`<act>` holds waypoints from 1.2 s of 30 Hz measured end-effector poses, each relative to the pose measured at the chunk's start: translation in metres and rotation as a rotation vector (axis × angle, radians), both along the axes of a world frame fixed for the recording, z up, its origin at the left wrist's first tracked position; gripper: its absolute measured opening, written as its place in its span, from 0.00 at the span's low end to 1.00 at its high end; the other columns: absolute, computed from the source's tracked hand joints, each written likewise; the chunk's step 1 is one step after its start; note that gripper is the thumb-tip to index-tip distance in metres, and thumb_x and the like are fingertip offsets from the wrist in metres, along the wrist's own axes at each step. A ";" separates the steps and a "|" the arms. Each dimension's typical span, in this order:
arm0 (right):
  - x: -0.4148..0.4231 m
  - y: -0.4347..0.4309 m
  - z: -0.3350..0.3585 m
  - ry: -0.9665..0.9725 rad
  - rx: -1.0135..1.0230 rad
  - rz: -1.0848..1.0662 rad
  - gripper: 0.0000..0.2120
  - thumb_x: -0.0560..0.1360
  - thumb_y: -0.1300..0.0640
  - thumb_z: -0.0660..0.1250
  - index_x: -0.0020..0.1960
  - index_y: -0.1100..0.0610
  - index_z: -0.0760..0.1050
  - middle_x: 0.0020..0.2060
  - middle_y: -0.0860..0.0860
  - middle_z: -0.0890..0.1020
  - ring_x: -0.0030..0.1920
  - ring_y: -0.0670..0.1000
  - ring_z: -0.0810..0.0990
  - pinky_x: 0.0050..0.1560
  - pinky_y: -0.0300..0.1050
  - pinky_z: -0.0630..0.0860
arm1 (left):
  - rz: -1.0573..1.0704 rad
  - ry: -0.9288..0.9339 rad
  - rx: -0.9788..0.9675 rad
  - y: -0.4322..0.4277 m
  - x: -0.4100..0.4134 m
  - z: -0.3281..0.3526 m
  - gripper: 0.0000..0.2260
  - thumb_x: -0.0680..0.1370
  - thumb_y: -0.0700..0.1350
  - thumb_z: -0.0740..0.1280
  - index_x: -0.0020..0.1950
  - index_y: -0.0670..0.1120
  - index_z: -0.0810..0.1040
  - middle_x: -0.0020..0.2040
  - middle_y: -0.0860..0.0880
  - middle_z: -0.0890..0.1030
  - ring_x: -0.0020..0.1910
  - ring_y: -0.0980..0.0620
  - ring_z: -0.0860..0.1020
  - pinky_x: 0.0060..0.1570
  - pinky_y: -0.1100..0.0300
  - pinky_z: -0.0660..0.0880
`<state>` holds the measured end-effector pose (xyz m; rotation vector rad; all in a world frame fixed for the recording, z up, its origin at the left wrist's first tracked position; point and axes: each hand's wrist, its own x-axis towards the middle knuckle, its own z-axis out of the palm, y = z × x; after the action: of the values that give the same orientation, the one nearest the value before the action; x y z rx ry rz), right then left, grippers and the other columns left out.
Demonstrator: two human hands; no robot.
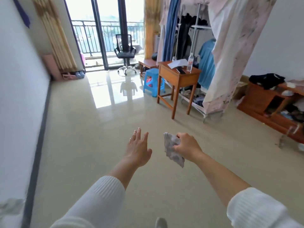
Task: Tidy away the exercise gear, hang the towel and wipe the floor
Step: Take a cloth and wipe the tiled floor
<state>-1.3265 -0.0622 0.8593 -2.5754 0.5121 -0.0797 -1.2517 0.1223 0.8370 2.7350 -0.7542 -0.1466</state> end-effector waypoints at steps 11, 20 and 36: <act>0.367 -0.043 0.021 0.007 0.179 0.215 0.05 0.68 0.56 0.70 0.42 0.55 0.76 0.36 0.50 0.79 0.38 0.50 0.79 0.33 0.41 0.71 | 0.212 -0.038 0.049 -0.037 0.320 0.010 0.32 0.79 0.51 0.60 0.78 0.48 0.49 0.79 0.43 0.46 0.78 0.44 0.46 0.76 0.50 0.50; 0.643 -0.041 0.014 0.002 0.131 0.329 0.03 0.72 0.56 0.66 0.44 0.54 0.76 0.37 0.51 0.81 0.38 0.50 0.80 0.38 0.47 0.79 | 0.348 -0.072 0.063 -0.021 0.573 0.013 0.31 0.78 0.49 0.59 0.78 0.48 0.50 0.79 0.44 0.46 0.78 0.45 0.46 0.74 0.50 0.51; 1.160 -0.008 0.021 0.014 0.088 0.416 0.06 0.73 0.60 0.60 0.43 0.59 0.75 0.38 0.54 0.81 0.39 0.54 0.79 0.37 0.45 0.74 | 0.468 -0.075 0.016 0.015 1.077 0.014 0.30 0.78 0.49 0.59 0.78 0.48 0.53 0.79 0.42 0.48 0.77 0.44 0.48 0.74 0.50 0.53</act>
<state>-0.1661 -0.0700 0.8800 -2.5412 -0.0217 0.1029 -0.1750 0.1375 0.8512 2.8574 -0.1151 0.0527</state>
